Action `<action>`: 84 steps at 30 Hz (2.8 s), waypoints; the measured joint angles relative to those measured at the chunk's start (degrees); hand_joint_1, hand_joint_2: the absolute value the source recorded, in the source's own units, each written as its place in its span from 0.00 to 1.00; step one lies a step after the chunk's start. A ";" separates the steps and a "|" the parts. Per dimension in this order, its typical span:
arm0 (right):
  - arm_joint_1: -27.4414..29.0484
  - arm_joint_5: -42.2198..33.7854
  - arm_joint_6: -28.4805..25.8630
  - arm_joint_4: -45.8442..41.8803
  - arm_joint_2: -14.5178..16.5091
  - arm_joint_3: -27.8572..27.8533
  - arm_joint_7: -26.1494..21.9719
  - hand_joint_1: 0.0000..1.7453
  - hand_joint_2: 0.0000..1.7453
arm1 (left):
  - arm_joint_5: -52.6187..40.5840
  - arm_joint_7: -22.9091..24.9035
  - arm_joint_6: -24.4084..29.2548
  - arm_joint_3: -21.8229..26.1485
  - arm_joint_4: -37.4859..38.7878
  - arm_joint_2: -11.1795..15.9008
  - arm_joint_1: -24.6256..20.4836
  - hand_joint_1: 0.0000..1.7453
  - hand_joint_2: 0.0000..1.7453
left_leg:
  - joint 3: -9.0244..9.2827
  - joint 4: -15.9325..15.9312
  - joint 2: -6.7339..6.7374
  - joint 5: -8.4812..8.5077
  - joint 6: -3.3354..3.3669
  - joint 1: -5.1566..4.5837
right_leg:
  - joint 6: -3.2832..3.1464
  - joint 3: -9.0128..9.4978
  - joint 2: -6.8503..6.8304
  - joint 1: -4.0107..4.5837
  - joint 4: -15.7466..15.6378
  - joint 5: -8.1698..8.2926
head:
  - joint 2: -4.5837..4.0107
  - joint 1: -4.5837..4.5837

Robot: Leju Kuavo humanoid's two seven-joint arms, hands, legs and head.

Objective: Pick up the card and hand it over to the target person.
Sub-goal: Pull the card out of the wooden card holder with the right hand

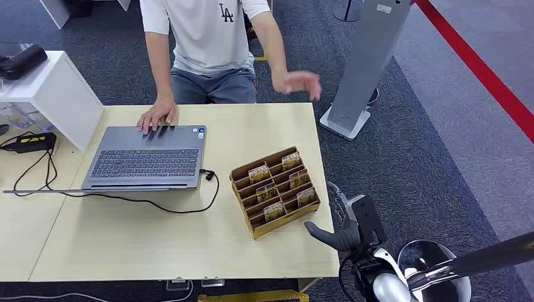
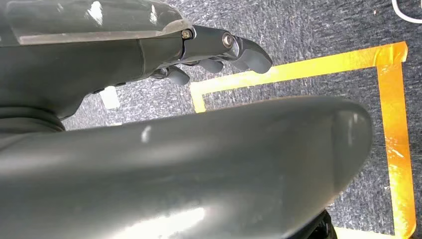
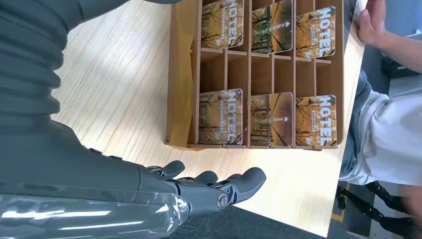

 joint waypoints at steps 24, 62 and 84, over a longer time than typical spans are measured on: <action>-3.30 53.46 -4.41 -6.49 -1.74 -0.28 22.10 0.00 1.00 | 0.27 0.32 0.06 0.72 0.04 -0.69 0.08 0.00 0.00 | 0.10 -0.09 0.10 0.03 0.01 -0.04 | -0.03 0.05 0.10 -0.03 -0.05 0.04 | 0.00 0.00; -23.21 65.15 20.24 3.70 -7.70 21.63 26.82 0.24 1.00 | -2.03 -0.38 -1.02 -0.65 -0.92 0.70 -0.09 0.00 0.00 | 0.12 -0.09 0.10 0.05 -0.01 0.00 | -0.01 0.11 0.10 0.01 -0.06 0.09 | 0.00 0.00; -25.07 61.46 18.12 8.34 -6.59 26.16 26.78 0.31 1.00 | -1.75 -0.10 -0.88 -0.02 -1.12 0.36 -0.07 0.00 0.00 | 0.13 -0.09 0.13 0.04 -0.01 -0.01 | -0.02 0.10 0.13 -0.01 -0.04 0.08 | 0.00 0.00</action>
